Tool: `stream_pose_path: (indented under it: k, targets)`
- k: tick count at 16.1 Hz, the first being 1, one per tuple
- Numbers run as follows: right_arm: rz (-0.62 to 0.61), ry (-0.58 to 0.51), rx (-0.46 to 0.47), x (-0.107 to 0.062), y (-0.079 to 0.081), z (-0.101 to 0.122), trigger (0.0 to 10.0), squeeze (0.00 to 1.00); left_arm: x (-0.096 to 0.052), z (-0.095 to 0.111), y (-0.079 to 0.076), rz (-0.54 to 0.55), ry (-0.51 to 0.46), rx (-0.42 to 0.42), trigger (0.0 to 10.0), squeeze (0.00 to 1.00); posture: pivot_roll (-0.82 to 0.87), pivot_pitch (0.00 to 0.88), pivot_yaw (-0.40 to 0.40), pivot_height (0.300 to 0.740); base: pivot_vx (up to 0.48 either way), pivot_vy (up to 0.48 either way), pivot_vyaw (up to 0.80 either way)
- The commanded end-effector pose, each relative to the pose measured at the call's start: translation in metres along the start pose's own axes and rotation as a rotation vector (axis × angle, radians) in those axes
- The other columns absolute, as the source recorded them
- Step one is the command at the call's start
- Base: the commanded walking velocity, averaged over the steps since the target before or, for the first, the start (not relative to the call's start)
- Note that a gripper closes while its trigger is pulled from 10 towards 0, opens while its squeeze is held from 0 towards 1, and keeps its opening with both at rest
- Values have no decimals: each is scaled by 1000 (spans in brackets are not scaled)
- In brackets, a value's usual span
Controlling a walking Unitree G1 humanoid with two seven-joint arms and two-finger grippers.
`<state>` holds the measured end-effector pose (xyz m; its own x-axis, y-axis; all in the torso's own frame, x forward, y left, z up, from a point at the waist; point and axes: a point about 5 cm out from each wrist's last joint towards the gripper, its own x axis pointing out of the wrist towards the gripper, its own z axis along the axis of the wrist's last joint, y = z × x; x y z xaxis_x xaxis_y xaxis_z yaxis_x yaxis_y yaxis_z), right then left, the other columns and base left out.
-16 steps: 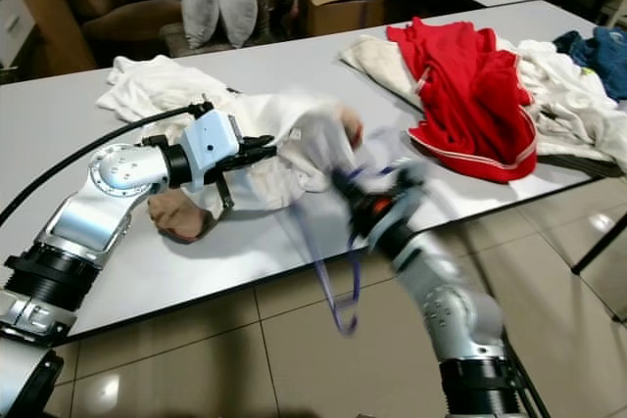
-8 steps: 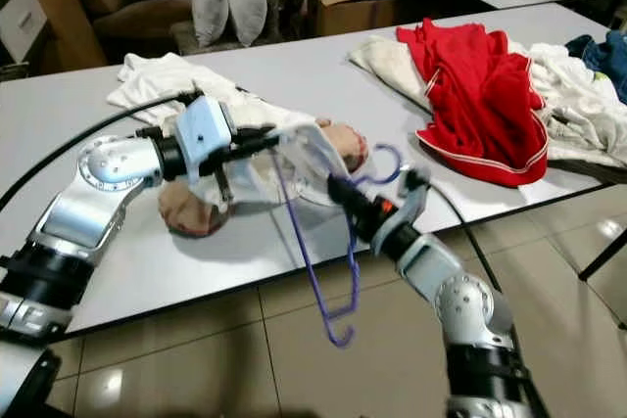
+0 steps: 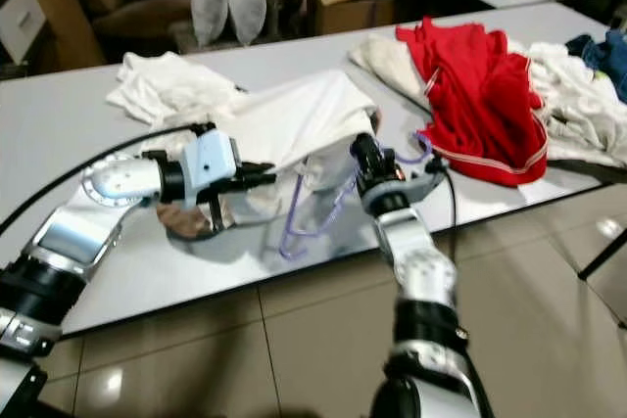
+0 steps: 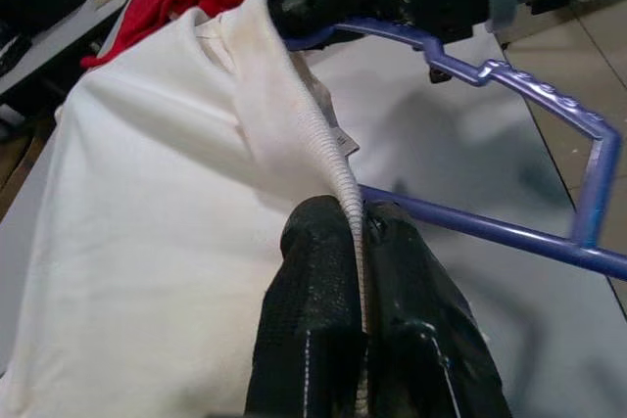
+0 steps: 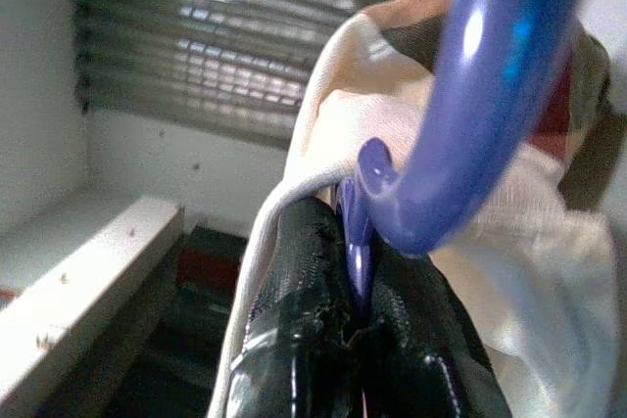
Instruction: Hang hanger
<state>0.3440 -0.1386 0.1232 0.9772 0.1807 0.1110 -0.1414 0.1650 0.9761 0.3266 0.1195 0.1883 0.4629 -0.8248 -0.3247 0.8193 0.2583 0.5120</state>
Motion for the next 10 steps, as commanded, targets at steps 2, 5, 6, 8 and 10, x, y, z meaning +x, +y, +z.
stream_pose_path:
  k: [2,5,6,8,10]
  targets:
    - [-24,-126,104,14,2,7,10000,0,-3,-2,-1,-19,30,9,0,0,-192,0,53,740,0,0,0]
    - [-43,-173,113,27,7,6,10000,0,-4,-5,-3,-29,45,-2,0,0,-184,0,47,740,0,0,0]
    - [-51,-178,95,30,8,5,10000,0,-5,-6,-5,-37,50,-9,0,0,-183,0,45,740,0,0,0]
    - [-71,-201,84,34,9,6,10000,0,-7,-4,-8,-69,17,-55,0,0,-180,0,43,740,0,0,0]
    - [-91,-208,42,42,12,4,10000,0,-4,16,-10,-100,-151,-204,0,0,-177,0,41,740,0,0,0]
